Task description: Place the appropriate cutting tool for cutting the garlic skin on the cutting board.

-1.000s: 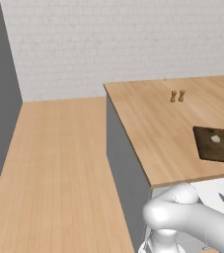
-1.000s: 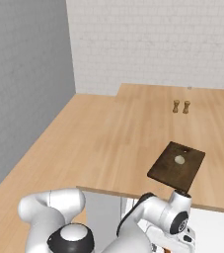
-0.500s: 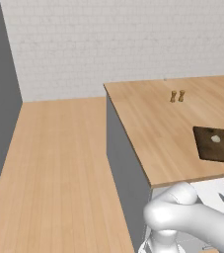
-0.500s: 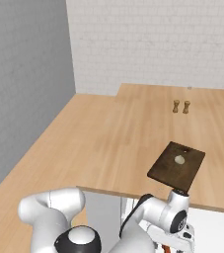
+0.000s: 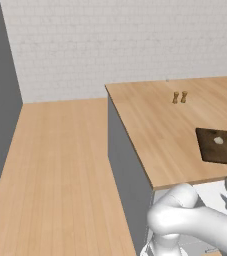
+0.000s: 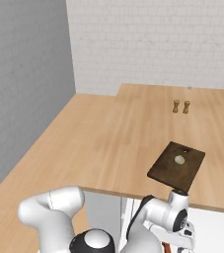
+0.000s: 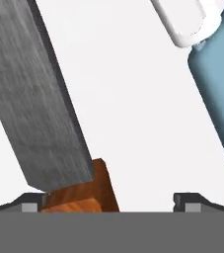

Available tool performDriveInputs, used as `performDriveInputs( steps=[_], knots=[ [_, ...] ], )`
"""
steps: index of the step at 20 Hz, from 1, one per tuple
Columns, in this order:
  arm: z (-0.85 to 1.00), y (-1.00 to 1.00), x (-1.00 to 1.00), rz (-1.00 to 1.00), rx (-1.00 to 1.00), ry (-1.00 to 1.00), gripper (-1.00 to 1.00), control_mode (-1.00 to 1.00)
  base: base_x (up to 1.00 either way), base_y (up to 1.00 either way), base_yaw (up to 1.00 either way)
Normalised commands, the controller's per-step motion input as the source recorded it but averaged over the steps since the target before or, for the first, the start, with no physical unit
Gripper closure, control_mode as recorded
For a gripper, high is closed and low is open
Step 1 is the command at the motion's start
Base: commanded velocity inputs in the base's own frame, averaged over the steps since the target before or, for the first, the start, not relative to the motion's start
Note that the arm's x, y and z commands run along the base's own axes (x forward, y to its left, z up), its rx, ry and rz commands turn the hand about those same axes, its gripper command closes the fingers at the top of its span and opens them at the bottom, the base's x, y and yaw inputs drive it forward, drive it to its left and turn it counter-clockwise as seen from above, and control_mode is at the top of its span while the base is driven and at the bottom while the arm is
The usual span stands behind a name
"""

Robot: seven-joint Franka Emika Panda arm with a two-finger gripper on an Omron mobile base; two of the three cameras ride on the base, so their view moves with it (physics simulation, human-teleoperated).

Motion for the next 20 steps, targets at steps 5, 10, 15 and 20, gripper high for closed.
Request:
performDriveInputs(
  steps=[5,10,15,20],
  knots=[
    [-0.36,0.09,-0.02,0.04,0.0,0.0,1.0,-1.0,0.0,0.0,0.0],
    [-0.05,0.29,-0.19,0.01,0.0,-0.01,1.0,-1.0,0.0,0.0,0.0],
    [0.2,0.26,-0.11,0.06,0.0,-0.01,1.0,-1.0,0.0,0.0,0.0],
    [0.94,-0.08,-0.55,0.09,0.0,-0.07,1.0,-1.0,0.0,0.0,0.0]
  ],
)
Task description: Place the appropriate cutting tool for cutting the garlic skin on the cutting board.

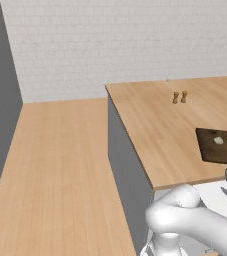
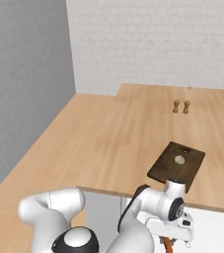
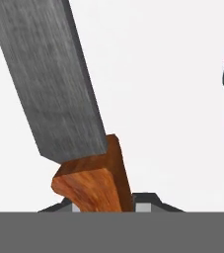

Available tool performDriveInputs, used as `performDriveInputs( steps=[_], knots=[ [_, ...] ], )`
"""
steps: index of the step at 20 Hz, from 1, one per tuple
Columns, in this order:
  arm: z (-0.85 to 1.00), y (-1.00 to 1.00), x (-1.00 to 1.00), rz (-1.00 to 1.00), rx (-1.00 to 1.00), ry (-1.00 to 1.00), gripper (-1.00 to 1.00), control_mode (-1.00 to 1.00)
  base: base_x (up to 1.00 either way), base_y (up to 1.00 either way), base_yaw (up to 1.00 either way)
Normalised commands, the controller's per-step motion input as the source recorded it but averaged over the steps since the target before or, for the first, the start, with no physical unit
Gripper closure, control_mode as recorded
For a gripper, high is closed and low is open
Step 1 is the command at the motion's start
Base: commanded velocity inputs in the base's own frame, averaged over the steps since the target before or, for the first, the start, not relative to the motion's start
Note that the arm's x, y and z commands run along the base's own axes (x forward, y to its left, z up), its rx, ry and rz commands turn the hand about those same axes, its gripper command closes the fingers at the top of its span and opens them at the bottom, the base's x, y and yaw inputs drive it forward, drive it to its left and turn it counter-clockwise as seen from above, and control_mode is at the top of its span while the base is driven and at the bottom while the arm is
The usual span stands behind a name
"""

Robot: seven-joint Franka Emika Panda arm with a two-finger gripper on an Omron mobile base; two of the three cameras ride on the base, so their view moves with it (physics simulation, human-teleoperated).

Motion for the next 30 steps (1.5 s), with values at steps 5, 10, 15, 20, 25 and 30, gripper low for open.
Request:
performDriveInputs(
  steps=[5,10,15,20,25,30],
  knots=[
    [0.93,-0.02,-0.75,0.15,-0.02,0.02,1.0,-1.0,0.0,0.0,0.0],
    [0.97,0.07,-0.54,0.32,-0.01,0.0,1.0,-1.0,0.0,0.0,0.0],
    [1.0,0.07,-0.76,0.32,0.0,0.05,1.0,-1.0,0.0,0.0,0.0],
    [1.0,0.0,-0.72,0.26,0.04,0.0,1.0,-1.0,0.0,0.0,0.0],
    [1.0,-0.04,-0.12,0.18,0.13,-0.03,1.0,-1.0,0.0,0.0,0.0],
    [0.99,-0.32,0.85,0.01,0.2,-0.01,1.0,-1.0,0.0,0.0,0.0]
  ],
)
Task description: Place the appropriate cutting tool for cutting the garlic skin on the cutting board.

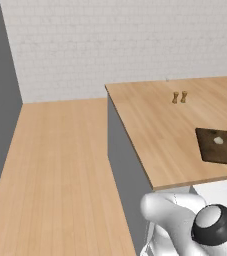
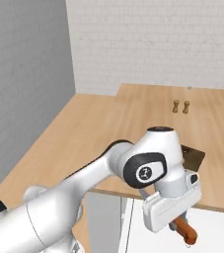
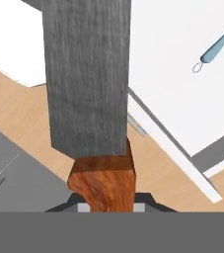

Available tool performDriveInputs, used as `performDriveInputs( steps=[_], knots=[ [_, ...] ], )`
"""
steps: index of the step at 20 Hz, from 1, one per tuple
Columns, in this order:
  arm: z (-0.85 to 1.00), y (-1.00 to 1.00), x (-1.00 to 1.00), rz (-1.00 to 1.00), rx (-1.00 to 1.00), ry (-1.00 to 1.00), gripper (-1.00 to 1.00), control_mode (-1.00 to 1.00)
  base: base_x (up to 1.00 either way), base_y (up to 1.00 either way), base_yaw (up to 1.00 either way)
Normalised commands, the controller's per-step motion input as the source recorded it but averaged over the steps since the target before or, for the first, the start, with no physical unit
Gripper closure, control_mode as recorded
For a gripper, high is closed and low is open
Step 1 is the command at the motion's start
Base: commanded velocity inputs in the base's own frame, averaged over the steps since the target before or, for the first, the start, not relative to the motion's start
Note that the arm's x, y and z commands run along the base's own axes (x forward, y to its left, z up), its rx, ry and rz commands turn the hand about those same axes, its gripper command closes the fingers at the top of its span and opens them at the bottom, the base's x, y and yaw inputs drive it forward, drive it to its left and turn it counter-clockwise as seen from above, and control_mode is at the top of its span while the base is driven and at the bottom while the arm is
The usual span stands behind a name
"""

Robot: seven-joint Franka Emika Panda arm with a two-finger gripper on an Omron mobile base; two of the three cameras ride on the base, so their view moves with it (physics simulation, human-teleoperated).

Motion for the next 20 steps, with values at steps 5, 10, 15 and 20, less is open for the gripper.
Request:
performDriveInputs(
  steps=[5,10,15,20],
  knots=[
    [0.42,-0.52,1.0,0.0,0.26,0.0,1.0,-1.0,0.0,0.0,0.0],
    [-0.08,-0.33,1.0,0.0,0.23,0.0,1.0,-1.0,0.0,0.0,0.0],
    [-0.58,0.13,1.0,0.04,0.05,-0.01,1.0,-1.0,0.0,0.0,0.0],
    [-0.98,0.17,0.97,0.05,0.0,0.0,1.0,-1.0,0.0,0.0,0.0]
  ],
)
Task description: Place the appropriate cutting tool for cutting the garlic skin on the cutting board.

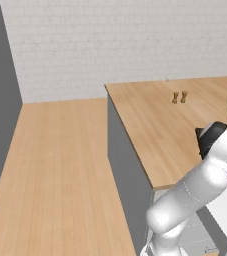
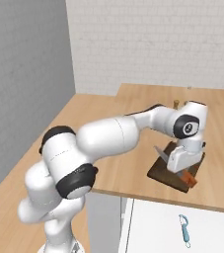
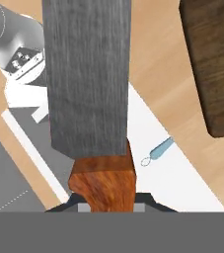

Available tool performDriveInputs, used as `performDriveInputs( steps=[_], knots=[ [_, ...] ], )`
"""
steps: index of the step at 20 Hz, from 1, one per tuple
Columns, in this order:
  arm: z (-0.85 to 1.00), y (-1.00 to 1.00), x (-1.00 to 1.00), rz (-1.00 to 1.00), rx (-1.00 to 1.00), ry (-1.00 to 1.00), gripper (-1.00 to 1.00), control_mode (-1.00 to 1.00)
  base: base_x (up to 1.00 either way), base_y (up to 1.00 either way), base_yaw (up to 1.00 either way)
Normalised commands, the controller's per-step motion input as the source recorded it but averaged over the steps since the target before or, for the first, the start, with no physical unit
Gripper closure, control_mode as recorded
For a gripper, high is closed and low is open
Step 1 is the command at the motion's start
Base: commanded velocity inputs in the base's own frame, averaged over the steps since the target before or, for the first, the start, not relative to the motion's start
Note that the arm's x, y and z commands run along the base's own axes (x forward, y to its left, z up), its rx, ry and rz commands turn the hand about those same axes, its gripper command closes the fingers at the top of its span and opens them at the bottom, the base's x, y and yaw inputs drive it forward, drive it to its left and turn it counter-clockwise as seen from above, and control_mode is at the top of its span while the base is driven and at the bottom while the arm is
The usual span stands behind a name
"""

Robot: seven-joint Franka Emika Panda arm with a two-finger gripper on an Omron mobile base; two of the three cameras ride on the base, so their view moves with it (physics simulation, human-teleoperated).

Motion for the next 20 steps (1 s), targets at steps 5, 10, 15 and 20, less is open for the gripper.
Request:
performDriveInputs(
  steps=[5,10,15,20],
  knots=[
    [-0.69,0.02,0.95,0.0,0.0,0.0,1.0,-1.0,0.0,0.0,0.0],
    [-0.38,-0.11,0.64,0.0,0.0,-0.07,1.0,-1.0,0.0,0.0,0.0],
    [-0.41,-0.13,0.32,0.0,0.0,-0.06,1.0,-1.0,0.0,0.0,0.0],
    [-0.59,0.0,0.22,0.0,0.0,0.0,1.0,-1.0,0.0,0.0,0.0]
  ],
)
